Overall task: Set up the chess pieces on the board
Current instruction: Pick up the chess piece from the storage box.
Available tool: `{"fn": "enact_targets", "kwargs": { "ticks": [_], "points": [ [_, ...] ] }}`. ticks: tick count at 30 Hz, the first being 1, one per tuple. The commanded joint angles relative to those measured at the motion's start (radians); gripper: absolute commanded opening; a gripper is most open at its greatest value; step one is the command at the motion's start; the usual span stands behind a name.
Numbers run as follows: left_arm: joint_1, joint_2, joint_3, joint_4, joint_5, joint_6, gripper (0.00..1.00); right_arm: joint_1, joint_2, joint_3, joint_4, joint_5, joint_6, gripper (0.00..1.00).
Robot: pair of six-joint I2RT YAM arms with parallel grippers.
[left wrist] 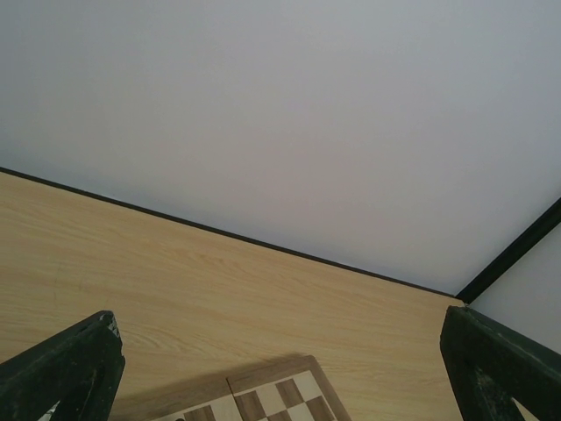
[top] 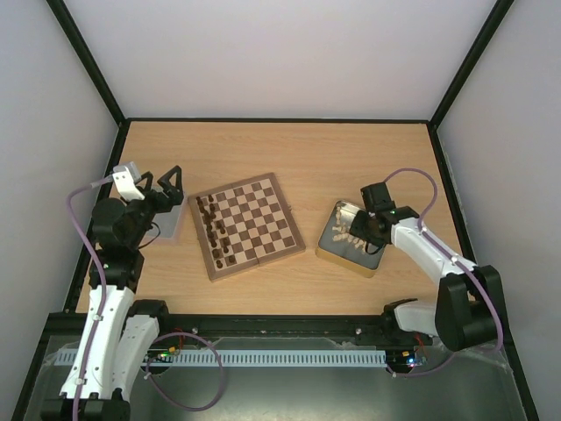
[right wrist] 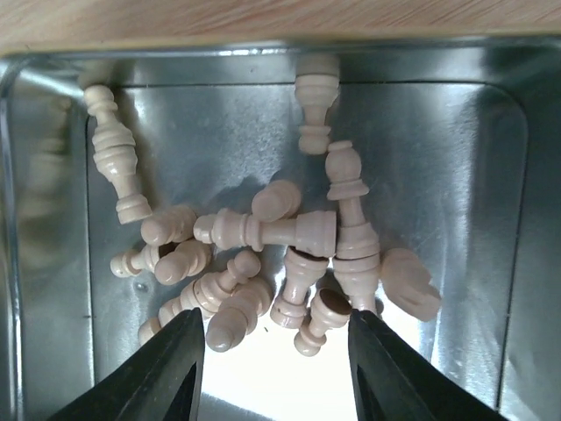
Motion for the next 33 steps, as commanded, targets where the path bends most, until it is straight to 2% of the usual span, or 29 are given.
{"fn": "enact_targets", "kwargs": {
  "ticks": [1,7,20,29,33],
  "points": [
    [0.012,-0.006,0.011,0.036,-0.016,0.016,1.0,0.028,0.036,0.023,0.002,0.017,-0.011,0.44],
    [0.017,-0.005,0.011,0.035,-0.012,0.01,1.0,0.039,0.083,0.024,0.045,-0.034,-0.015,0.43],
    [0.017,-0.021,0.009,0.022,-0.026,0.015,1.0,0.042,0.104,0.051,0.056,-0.041,-0.015,0.06],
    [0.017,-0.02,0.008,0.009,-0.054,0.013,1.0,0.044,0.001,0.137,0.004,0.0,0.007,0.02],
    [0.018,-0.017,0.012,-0.007,-0.076,0.015,1.0,0.055,-0.008,0.153,0.066,-0.079,-0.006,0.02]
  ]
}}
